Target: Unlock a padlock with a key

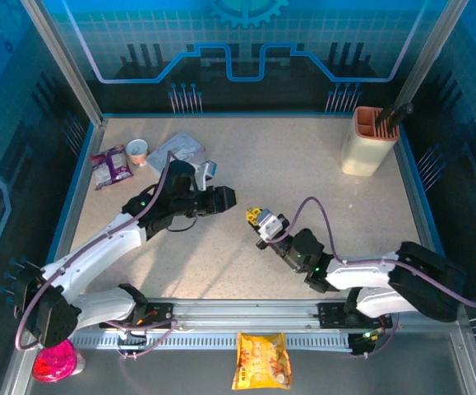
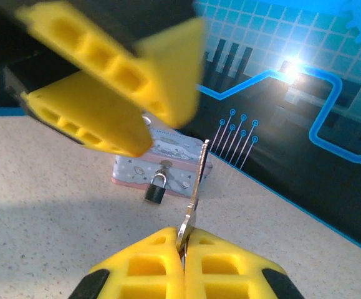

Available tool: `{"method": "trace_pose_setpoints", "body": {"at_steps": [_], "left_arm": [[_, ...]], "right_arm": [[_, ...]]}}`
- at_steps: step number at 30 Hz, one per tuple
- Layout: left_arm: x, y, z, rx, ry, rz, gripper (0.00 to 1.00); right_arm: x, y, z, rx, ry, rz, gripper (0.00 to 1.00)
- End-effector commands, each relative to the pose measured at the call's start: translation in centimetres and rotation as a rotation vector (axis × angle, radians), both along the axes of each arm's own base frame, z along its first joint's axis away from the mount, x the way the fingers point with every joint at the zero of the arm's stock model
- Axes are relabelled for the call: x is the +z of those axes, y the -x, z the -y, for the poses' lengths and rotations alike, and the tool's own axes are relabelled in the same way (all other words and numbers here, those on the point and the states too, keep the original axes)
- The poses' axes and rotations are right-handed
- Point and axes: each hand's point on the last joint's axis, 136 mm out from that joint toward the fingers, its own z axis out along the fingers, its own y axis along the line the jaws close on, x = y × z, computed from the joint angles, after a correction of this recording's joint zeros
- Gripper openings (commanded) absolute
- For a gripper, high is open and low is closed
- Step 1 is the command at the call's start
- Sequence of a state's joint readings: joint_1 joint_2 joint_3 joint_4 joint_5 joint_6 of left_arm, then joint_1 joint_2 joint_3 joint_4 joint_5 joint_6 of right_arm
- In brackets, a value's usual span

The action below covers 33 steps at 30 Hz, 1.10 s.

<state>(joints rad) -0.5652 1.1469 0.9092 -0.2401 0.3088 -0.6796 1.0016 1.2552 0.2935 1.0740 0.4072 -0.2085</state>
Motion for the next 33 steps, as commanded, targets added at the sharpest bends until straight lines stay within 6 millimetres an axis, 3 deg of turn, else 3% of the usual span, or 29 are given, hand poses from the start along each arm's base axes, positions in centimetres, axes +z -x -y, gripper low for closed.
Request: {"method": "trace_pose_setpoints", "body": {"at_steps": [1,10,14,19,25,33], "left_arm": [[1.9,-0.1,0.0,-0.075,0.002,0.258,0.46],[5.0,3.8,2.6,-0.334,0.151,0.564,0.47],[5.0,5.3,4.0,-0.417,0.132,0.588,0.45],[3.8,4.9,4.4,-0.417,0.087,0.533,0.37],[2.5,3.7,3.9,-0.348,0.038,0.503,0.42],[1.9,3.6,4.1,-0.35,0.031,0.465,0.39]], "right_arm": [[-1.4,0.8,-0.1,0.094,-0.056,-0.192,0.0],[0.0,2.6,-0.4,0.208,-0.106,-0.24,0.0],[0.2,2.9,-0.9,0.241,-0.118,-0.25,0.0],[0.5,3.0,-1.2,0.252,-0.127,-0.25,0.0],[0.9,3.2,-1.5,0.27,-0.13,-0.245,0.0],[1.0,3.4,-1.7,0.279,-0.131,-0.245,0.0]]}}
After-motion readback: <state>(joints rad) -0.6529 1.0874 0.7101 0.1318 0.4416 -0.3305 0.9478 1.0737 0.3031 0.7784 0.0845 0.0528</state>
